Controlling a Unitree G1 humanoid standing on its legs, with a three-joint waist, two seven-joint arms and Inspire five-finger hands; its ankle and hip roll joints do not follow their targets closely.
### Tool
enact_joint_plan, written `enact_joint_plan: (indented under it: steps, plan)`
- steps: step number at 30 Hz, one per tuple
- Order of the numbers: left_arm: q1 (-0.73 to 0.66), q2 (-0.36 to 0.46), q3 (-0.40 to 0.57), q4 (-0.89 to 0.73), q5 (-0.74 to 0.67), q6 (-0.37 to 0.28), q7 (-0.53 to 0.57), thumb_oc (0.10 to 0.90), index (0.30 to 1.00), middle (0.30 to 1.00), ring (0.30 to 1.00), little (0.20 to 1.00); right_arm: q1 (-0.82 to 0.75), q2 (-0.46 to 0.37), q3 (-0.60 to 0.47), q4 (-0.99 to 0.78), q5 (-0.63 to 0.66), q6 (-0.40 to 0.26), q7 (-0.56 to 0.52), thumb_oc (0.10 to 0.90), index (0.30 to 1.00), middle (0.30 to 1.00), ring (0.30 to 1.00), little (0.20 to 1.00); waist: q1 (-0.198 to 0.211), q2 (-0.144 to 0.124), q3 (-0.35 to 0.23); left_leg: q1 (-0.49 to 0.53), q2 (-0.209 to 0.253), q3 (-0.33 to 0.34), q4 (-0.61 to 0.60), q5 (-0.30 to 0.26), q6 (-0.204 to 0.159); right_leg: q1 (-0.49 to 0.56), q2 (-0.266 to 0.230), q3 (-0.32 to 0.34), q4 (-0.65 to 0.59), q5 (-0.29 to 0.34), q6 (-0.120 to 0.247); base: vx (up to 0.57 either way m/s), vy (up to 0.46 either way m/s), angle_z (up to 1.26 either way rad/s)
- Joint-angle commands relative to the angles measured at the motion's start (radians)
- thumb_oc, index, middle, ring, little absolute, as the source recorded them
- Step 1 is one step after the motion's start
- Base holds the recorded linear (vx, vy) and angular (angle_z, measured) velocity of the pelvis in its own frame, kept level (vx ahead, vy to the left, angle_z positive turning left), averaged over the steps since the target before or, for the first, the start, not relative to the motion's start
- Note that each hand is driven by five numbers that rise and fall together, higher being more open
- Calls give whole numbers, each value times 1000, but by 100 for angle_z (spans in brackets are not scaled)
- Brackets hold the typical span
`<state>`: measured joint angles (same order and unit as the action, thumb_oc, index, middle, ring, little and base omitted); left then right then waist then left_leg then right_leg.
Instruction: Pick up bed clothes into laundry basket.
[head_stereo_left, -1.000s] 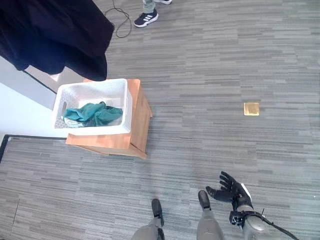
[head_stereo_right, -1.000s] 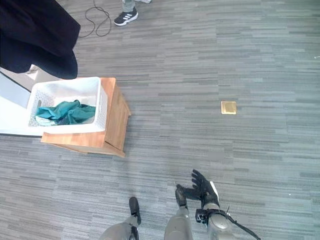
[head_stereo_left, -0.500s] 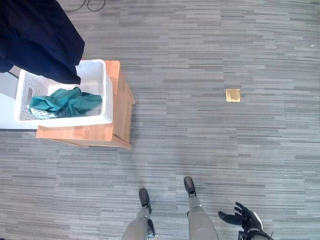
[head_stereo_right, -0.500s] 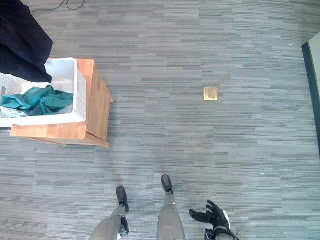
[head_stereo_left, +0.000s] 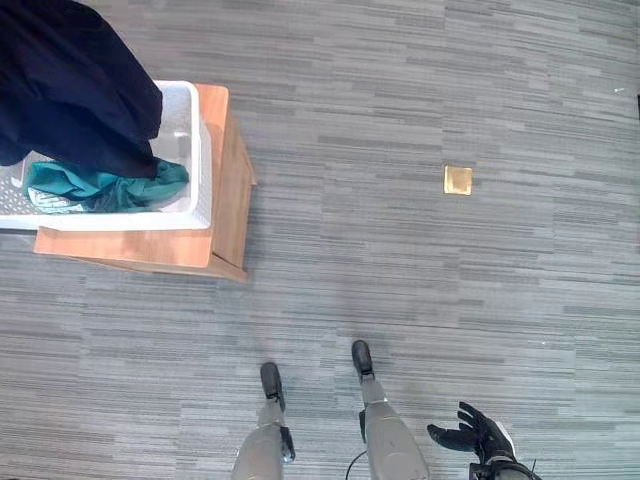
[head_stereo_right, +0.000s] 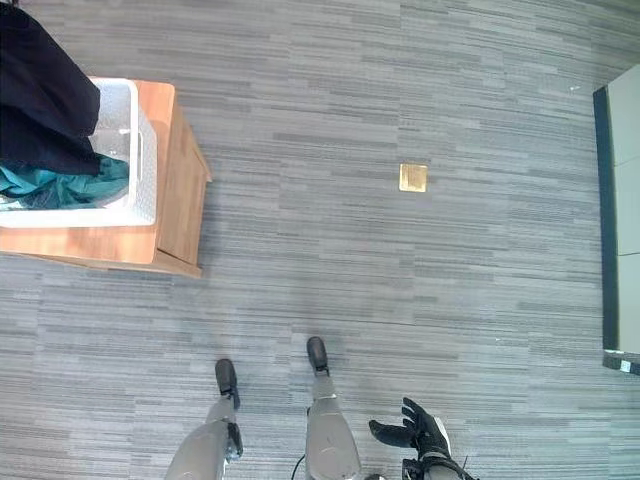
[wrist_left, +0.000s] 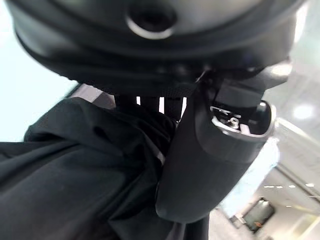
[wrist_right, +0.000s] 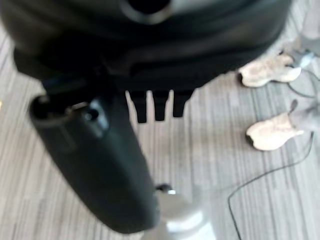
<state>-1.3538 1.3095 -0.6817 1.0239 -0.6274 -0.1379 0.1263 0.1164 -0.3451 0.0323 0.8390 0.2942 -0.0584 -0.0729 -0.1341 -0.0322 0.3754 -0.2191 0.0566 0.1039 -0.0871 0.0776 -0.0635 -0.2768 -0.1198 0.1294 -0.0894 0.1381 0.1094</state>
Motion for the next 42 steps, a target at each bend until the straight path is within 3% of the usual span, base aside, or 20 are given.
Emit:
enact_joint_plan:
  steps: [1, 3, 5, 12, 24, 25, 32, 42]
  plan:
    - [-154, 68, 99, 67, -22, -82, 81, 400, 300, 300, 300, 300, 49, -83, -35, 12, 2, -15, -27, 800, 900, 900, 900, 900, 8, 66, -33, -47, -49, -74, 0, -13, 7, 79, 10, -23, 5, -84, 92, 0, 0, 0]
    - [-138, 63, 105, 82, -17, -77, 80, 400, 300, 300, 300, 300, 47, -81, -32, 6, 1, -19, -32, 800, 900, 900, 900, 900, 7, 56, -24, -52, -47, -74, 0, -12, 6, 74, 11, -22, 6, -81, 91, -16, 22, -1]
    - [20, 21, 245, 109, -16, -70, 103, 400, 300, 300, 300, 300, 74, -67, -17, -27, -13, -27, -53, 800, 900, 900, 900, 900, 7, 14, 21, -97, -34, -82, 0, -2, 3, 30, 24, -25, 3, -64, 87, -50, 40, -3]
    - [167, -11, 364, 111, 2, -64, 108, 400, 300, 300, 300, 300, 97, -71, -14, -50, -20, -35, -65, 800, 900, 900, 900, 900, 0, 15, 27, -118, -31, -88, 0, -2, 4, 9, 29, -21, 2, -63, 88, -2, 10, -6]
    - [190, -35, 393, 127, 7, -61, 114, 400, 300, 300, 300, 300, 105, -71, -4, -63, -27, -41, -71, 800, 900, 900, 900, 900, 0, 10, 35, -132, -31, -98, 0, -2, 5, -7, 34, -23, 2, -64, 87, -2, -1, -1]
    - [186, -35, 392, 125, 6, -65, 121, 800, 900, 900, 900, 900, 102, -74, 0, -57, -27, -42, -69, 800, 900, 900, 900, 900, 1, 11, 35, -132, -31, -98, 0, -1, 4, -7, 34, -24, 2, -65, 86, 0, 0, 0]
    - [146, -34, 372, 48, -37, -99, 138, 800, 900, 900, 900, 900, 101, -79, 6, -66, -36, -38, -64, 800, 900, 900, 900, 900, 7, 23, 28, -126, -36, -107, 0, -5, 4, 1, 31, -27, 2, -71, 85, 0, 0, 0]
    - [107, 5, 339, -118, -49, -154, 174, 800, 900, 900, 900, 900, 77, -83, 22, -20, -56, -24, -57, 800, 900, 900, 900, 900, 34, 73, -9, -80, -54, -114, 0, -18, 6, 48, 18, -37, 3, -84, 85, 9, -2, 3]
